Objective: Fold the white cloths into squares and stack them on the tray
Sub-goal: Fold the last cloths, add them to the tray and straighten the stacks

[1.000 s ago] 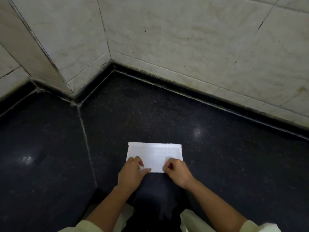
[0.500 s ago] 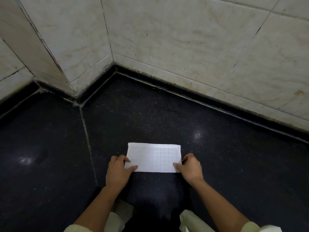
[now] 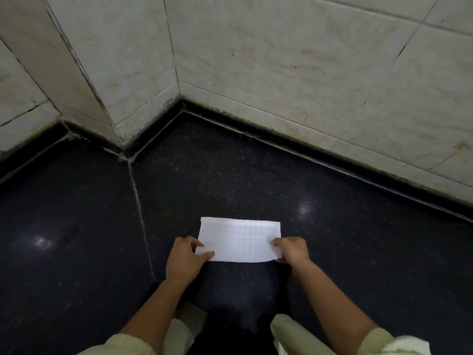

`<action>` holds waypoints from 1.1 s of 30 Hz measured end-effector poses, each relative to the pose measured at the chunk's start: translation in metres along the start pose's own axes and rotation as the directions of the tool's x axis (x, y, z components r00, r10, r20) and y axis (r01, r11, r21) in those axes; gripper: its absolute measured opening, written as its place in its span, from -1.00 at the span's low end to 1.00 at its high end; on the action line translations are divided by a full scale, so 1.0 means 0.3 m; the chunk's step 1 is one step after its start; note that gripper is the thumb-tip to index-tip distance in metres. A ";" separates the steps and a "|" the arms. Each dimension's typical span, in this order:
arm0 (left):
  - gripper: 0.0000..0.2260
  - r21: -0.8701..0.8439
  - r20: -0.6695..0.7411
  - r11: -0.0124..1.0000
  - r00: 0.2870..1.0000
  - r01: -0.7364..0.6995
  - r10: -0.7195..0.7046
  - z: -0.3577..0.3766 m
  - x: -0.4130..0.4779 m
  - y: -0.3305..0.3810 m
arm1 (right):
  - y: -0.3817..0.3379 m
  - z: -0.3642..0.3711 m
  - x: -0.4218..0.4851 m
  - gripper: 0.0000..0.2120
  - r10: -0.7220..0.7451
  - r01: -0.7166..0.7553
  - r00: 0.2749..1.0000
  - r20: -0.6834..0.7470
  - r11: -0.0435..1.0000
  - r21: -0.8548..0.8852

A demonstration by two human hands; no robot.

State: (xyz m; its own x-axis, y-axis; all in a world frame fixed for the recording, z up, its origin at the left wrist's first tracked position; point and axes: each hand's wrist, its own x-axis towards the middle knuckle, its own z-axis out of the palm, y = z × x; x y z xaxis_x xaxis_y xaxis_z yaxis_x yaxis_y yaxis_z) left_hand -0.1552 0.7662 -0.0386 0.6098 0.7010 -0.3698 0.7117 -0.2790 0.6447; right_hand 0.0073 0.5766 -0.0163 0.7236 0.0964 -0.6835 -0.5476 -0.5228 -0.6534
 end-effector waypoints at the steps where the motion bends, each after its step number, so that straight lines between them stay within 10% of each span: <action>1: -0.72 -0.030 0.001 1.000 1.000 0.001 -0.001 -0.004 0.005 -0.005 | 0.000 -0.008 -0.002 -0.93 0.014 -0.016 1.000 0.021 0.998 0.068; 11: -0.83 -0.159 0.035 0.986 0.998 0.048 -0.043 -0.038 0.051 -0.031 | -0.111 0.086 -0.083 -0.92 -0.303 0.309 0.928 0.217 0.951 0.007; 33: -0.72 -0.312 0.145 0.943 0.987 0.113 -0.070 -0.061 0.081 -0.071 | -0.085 0.453 -0.119 -0.93 -0.152 0.247 0.925 0.348 0.937 -0.248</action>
State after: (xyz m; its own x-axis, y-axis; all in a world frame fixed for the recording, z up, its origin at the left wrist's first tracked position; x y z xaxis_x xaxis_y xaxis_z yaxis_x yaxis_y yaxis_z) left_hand -0.1620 0.8012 -0.0492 0.6022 0.6166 -0.5071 0.6316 0.0205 0.7750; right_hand -0.0615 0.7016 -0.0195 0.6063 0.4630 -0.6466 -0.2306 -0.6758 -0.7001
